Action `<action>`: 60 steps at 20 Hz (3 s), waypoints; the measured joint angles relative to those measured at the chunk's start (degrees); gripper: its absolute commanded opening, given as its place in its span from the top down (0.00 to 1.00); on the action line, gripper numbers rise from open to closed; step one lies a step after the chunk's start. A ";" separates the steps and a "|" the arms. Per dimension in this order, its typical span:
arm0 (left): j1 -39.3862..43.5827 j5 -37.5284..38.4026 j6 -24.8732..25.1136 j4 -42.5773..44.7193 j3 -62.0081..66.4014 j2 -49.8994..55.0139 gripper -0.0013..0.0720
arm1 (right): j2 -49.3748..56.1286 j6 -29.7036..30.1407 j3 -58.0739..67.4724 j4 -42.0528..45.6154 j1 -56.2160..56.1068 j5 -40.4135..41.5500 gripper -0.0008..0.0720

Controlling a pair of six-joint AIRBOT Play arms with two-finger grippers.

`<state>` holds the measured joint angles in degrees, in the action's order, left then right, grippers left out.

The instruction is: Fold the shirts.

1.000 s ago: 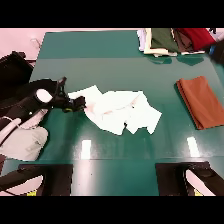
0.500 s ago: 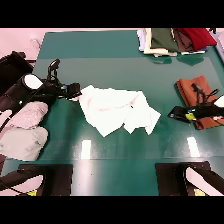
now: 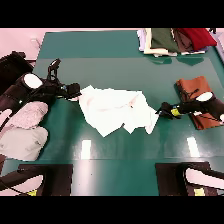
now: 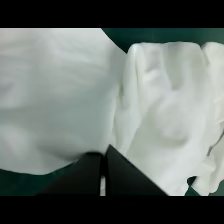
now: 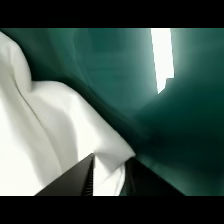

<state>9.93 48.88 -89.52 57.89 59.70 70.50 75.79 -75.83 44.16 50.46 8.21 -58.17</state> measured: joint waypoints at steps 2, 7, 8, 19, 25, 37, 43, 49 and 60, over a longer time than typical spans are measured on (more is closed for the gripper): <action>0.00 0.07 0.00 0.11 0.13 0.00 0.96 | 1.05 0.17 1.79 0.85 -2.12 0.92 0.96; -1.55 2.27 -0.02 3.50 7.15 -3.30 0.96 | -5.60 0.44 11.08 8.74 -3.32 0.33 0.96; -2.05 2.78 0.00 4.87 10.03 -5.01 0.96 | -8.41 0.48 14.23 10.43 -2.71 -0.26 0.96; -3.37 5.90 0.00 13.94 45.83 -24.63 0.96 | -30.60 0.52 47.69 15.04 7.63 -5.95 0.96; -3.37 3.82 0.59 14.80 52.43 -25.14 0.96 | -27.91 -0.13 58.53 15.30 8.48 -13.05 0.97; -3.43 17.40 1.73 17.07 53.24 15.85 0.96 | -3.87 -9.86 47.54 27.15 -2.58 -26.64 0.96; -4.35 19.61 0.35 17.03 54.45 26.73 0.21 | 8.66 -10.49 48.17 27.85 -2.89 -21.24 0.40; -9.18 30.36 -0.20 18.49 48.63 21.79 0.21 | 8.31 -7.76 47.15 20.13 -0.81 -23.43 0.40; -10.38 23.56 -2.75 21.00 -7.50 -6.71 0.21 | -6.64 -5.11 29.40 16.72 -0.31 -20.00 0.40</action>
<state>-0.45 72.44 -92.27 78.89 52.21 63.79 69.14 -80.95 73.56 67.18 7.90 -78.17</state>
